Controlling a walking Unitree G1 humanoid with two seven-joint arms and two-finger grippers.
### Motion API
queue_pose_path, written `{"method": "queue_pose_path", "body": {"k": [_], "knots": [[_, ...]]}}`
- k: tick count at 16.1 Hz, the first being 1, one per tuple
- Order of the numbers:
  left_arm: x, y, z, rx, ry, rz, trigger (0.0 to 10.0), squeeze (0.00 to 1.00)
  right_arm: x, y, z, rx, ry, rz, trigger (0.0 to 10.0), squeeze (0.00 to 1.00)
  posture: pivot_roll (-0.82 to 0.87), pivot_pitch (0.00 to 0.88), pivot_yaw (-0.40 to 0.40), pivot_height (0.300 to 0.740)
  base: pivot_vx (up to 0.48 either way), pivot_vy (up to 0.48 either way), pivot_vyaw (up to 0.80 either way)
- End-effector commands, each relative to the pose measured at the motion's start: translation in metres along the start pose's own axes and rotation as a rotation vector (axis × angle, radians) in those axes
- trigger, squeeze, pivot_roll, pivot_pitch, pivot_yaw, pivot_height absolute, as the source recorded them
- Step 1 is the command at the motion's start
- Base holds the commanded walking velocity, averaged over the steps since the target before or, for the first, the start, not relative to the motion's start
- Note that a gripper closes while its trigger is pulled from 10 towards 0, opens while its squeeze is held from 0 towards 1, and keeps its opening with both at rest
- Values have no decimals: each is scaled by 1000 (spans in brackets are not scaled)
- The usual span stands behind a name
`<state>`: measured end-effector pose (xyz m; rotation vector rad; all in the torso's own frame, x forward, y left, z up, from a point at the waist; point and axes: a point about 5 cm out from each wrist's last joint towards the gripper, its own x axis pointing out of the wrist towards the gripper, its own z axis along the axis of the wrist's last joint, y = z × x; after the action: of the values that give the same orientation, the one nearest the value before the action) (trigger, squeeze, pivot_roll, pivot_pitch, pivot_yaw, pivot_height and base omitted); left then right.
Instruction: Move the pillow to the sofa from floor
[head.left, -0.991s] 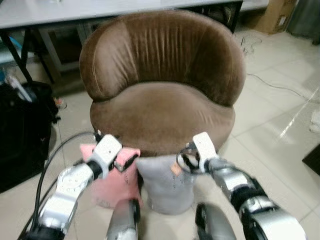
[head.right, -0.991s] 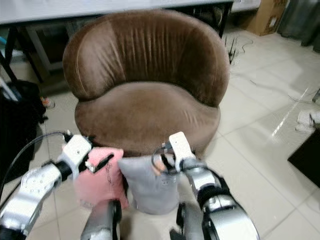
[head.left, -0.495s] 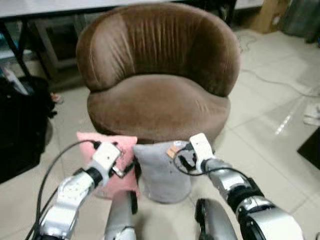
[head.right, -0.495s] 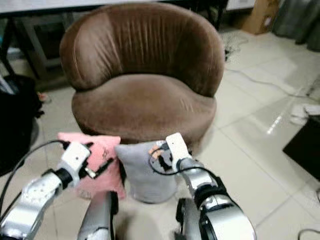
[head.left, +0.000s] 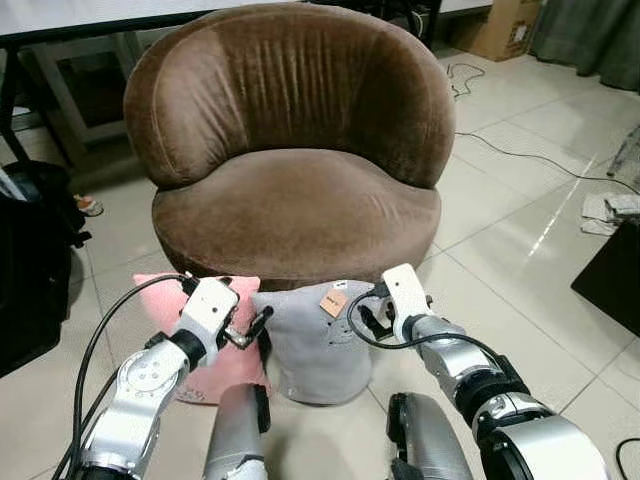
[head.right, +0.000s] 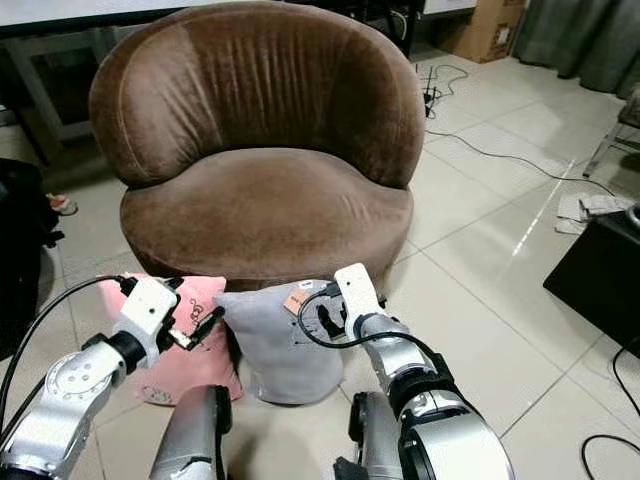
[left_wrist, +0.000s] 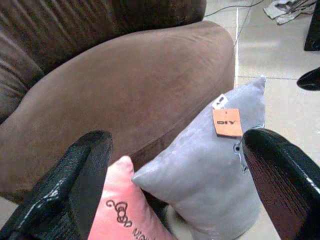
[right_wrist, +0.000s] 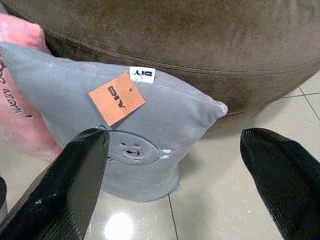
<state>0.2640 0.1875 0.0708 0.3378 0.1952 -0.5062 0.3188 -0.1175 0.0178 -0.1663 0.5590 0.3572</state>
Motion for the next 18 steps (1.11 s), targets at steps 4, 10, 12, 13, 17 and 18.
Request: {"method": "queue_pose_path", "body": {"k": [4, 10, 12, 13, 17, 18], "knots": [[0, 1, 0, 0, -1, 5, 10000, 0, -1, -3, -2, 12, -9, -26, 10000, 0, 95, 0, 4, 565, 293, 0, -209], [2, 2, 1, -6, -7, 1, 10000, 0, -2, -3, -3, -26, -9, -21, 10000, 0, 83, 0, 10, 565, 345, 0, 0], [2, 1, 1, -6, -7, 0, 10000, 0, -2, -3, -5, -46, 1, -21, 10000, 0, 85, 0, 6, 565, 351, 0, 400], [2, 1, 1, -5, -8, 0, 10000, 0, -2, -4, -5, -34, -3, -32, 10000, 0, 85, 0, 6, 565, 356, 0, 800], [2, 1, 1, -3, -8, 3, 10000, 0, -2, -6, -4, -14, 2, -48, 10000, 0, 91, 0, 2, 565, 337, 0, 0], [2, 0, 1, 0, -7, 6, 10000, 0, -2, -7, -4, -17, 1, -49, 10000, 0, 92, 0, -2, 565, 296, 0, 0]]}}
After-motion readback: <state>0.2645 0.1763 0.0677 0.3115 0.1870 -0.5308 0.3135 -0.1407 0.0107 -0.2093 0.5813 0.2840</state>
